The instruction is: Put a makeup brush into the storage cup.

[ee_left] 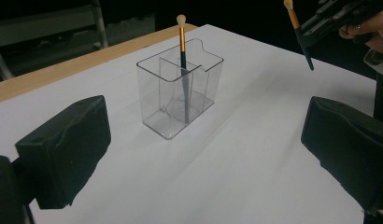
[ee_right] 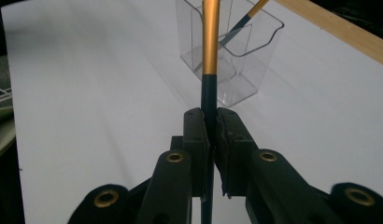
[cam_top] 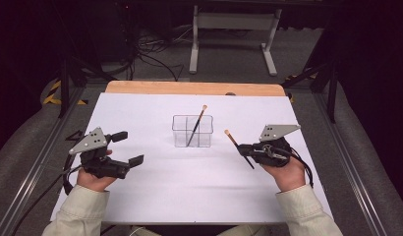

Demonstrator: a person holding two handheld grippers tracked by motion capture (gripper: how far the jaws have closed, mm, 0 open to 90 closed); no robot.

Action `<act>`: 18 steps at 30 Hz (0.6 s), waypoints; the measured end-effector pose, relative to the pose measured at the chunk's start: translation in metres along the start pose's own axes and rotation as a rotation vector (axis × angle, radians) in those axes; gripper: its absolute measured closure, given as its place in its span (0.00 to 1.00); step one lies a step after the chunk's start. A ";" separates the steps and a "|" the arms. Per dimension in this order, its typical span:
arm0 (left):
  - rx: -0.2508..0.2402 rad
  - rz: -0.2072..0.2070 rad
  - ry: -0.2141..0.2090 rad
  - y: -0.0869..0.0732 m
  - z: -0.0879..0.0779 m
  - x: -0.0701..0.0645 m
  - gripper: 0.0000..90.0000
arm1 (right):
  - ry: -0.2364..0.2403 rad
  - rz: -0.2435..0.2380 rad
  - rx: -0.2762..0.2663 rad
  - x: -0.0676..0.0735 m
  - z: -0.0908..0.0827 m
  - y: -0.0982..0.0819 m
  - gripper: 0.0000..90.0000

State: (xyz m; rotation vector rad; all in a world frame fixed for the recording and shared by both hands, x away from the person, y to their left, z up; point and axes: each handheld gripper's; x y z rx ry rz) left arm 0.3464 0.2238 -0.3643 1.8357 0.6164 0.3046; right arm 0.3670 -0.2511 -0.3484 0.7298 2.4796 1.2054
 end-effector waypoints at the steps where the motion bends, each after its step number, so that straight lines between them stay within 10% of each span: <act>1: 0.002 -0.006 -0.002 0.000 0.000 0.000 0.03 | -0.001 0.004 -0.017 0.000 0.000 0.000 0.92; 18: 0.005 -0.010 -0.001 -0.002 0.001 0.002 0.03 | -0.022 0.016 -0.257 -0.001 -0.013 -0.006 0.92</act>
Point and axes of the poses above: each handheld gripper's, and its own axes: z roughly forward along the jaws, y roughly out of its top, x roughly to its left, and after that the axes turned 2 degrees about -y, right-handed
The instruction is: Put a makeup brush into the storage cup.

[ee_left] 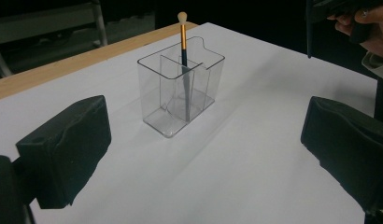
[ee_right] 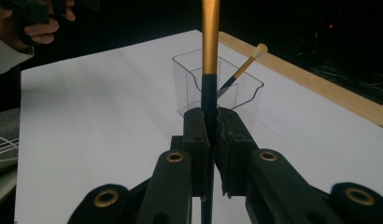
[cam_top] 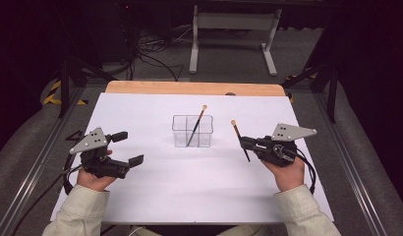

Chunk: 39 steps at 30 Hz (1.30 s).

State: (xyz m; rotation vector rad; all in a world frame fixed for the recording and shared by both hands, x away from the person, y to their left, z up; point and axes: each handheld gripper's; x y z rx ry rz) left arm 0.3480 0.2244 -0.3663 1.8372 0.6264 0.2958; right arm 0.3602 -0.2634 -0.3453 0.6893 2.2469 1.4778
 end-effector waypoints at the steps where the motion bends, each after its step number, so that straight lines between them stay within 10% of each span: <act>1: 0.001 0.000 -0.001 0.000 0.000 0.000 0.03 | -0.001 0.002 -0.011 0.000 0.000 0.000 0.92; 39: -0.029 -0.004 0.000 -0.006 -0.002 0.003 0.03 | -0.003 0.025 -0.209 -0.006 0.028 0.018 0.92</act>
Point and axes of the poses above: each handheld gripper's, and its own axes: z roughly forward along the jaws, y roughly out of its top, x roughly to its left, and after that the axes turned 2 degrees about -y, right-handed
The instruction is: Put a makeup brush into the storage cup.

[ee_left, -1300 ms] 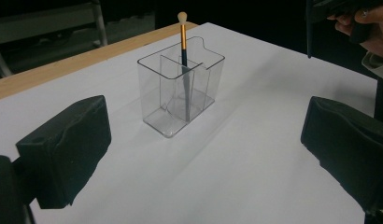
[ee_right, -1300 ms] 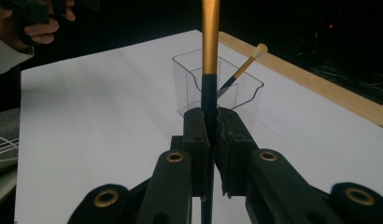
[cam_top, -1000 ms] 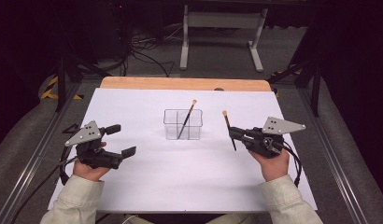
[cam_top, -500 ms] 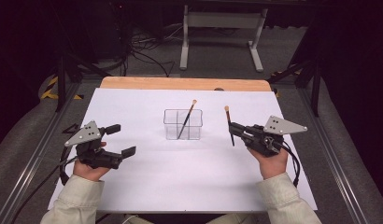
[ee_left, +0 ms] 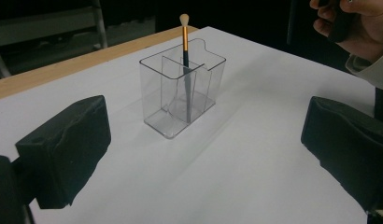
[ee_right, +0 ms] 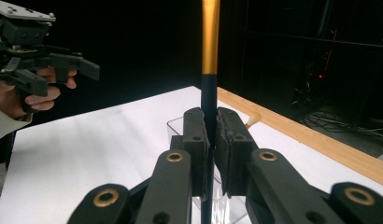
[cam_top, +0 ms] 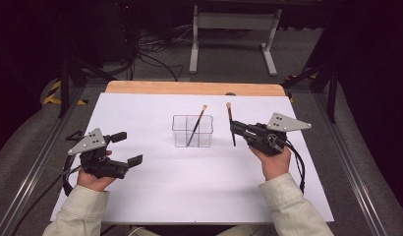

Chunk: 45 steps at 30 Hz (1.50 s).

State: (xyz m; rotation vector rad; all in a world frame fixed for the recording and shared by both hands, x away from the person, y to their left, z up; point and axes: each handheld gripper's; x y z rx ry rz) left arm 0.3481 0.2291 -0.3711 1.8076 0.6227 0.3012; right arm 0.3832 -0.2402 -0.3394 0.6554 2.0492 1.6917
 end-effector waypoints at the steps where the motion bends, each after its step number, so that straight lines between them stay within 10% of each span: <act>1: -0.002 -0.005 0.002 0.000 -0.001 0.000 0.03 | 0.002 0.006 -0.001 0.000 0.003 0.001 0.92; 45: -0.018 -0.009 -0.011 0.000 0.004 0.004 0.02 | 0.024 0.056 -0.055 -0.005 0.081 0.026 0.92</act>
Point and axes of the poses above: each handheld gripper's, and its own axes: z roughly forward along the jaws, y roughly out of its top, x roughly to its left, and after that the axes turned 2 degrees about -y, right-handed
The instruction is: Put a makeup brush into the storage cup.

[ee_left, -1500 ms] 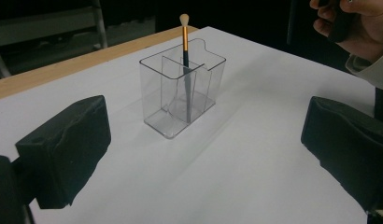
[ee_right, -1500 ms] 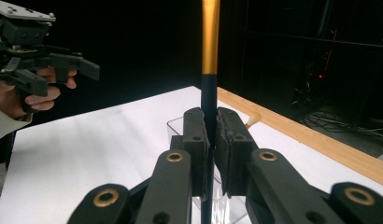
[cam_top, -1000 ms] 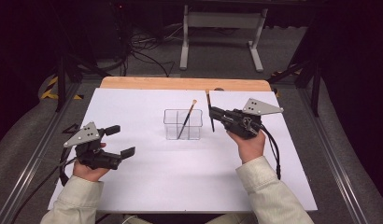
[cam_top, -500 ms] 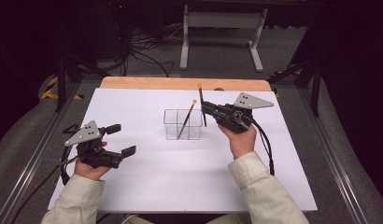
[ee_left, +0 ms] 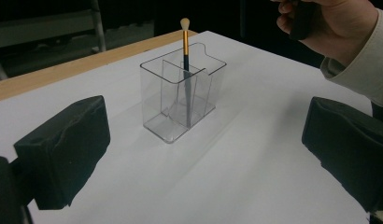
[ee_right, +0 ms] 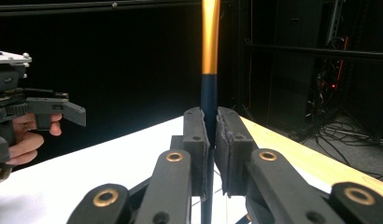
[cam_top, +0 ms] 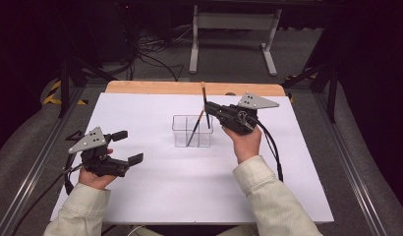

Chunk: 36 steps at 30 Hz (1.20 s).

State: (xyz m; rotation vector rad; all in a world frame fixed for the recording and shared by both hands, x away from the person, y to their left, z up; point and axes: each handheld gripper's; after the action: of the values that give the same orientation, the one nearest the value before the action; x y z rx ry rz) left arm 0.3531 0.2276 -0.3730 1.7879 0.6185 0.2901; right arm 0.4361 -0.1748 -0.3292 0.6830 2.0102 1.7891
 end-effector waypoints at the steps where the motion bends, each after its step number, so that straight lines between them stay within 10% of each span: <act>1: 0.000 0.000 0.000 0.000 0.000 0.000 0.02 | -0.002 0.001 0.001 0.000 0.001 0.000 0.92; 36: 0.008 -0.002 -0.019 0.001 0.006 0.000 0.02 | -0.002 0.043 -0.042 -0.003 0.044 -0.009 0.92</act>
State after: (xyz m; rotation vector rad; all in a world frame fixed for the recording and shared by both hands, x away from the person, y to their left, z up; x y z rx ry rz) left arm 0.3561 0.2223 -0.3740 1.7954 0.6088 0.2692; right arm 0.4626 -0.1419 -0.3440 0.7195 1.9656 1.8484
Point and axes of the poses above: each handheld gripper's, and its own axes: z roughly forward along the jaws, y roughly out of its top, x roughly to its left, and after that the axes turned 2 degrees about -y, right-handed
